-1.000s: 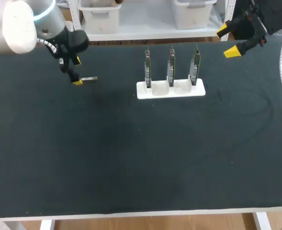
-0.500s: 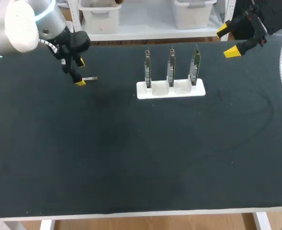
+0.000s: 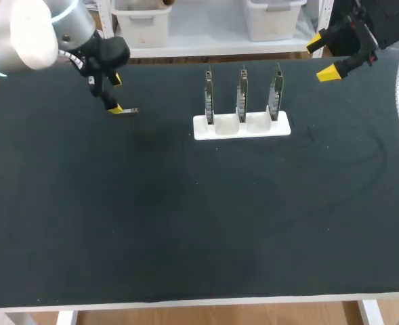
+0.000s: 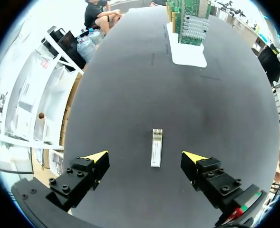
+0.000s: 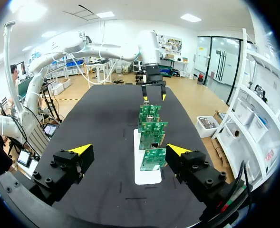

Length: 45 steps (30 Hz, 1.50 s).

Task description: Pick up the optical module with the left hand, and insert it into the network port with the right hand.

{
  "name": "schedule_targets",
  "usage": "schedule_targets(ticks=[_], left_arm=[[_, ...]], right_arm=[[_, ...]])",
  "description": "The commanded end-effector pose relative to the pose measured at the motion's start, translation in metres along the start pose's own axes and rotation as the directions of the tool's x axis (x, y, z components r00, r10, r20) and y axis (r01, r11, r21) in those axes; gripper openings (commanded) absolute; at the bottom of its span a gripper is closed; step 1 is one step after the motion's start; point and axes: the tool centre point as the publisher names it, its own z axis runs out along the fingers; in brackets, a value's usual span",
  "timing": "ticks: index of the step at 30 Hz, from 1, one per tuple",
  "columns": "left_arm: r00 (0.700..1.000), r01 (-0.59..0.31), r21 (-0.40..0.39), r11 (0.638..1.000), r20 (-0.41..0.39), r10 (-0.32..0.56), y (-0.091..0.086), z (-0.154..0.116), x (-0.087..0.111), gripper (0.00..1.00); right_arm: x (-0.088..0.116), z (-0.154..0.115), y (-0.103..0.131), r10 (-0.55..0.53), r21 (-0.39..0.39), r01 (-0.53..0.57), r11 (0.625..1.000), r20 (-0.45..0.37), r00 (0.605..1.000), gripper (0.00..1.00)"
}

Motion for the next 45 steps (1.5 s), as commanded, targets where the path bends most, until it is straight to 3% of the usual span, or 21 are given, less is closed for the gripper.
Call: schedule_targets(ticks=[1, 14, 32, 35, 45], left_arm=[[1.000, -0.009, 0.034, 0.999, -0.014, 0.010, 0.011, 0.009, -0.005, 1.00], [0.998, 0.032, 0.095, 0.995, -0.054, -0.027, 0.004, 0.021, 0.016, 1.00], [0.995, 0.030, 0.118, 0.993, -0.094, -0.019, 0.008, 0.028, 0.020, 1.00], [0.997, 0.041, 0.151, 0.988, -0.070, -0.031, 0.009, 0.027, 0.020, 1.00], [0.997, 0.041, 0.151, 0.988, -0.070, -0.031, 0.009, 0.027, 0.020, 1.00]], right_arm=[[0.000, 0.000, 0.000, -0.001, 0.000, 0.001, 1.000, 0.000, 1.000, 1.00], [0.000, 0.000, 0.000, -0.001, 0.000, 0.001, 1.000, 0.000, 1.000, 1.00], [0.000, 0.000, 0.000, -0.001, 0.000, 0.001, 1.000, 0.000, 1.000, 1.00], [0.000, 0.000, 0.000, -0.001, 0.000, 0.001, 1.000, 0.000, 1.000, 1.00], [0.000, 0.000, 0.000, -0.001, 0.000, 0.001, 1.000, 0.000, 1.000, 1.00]])
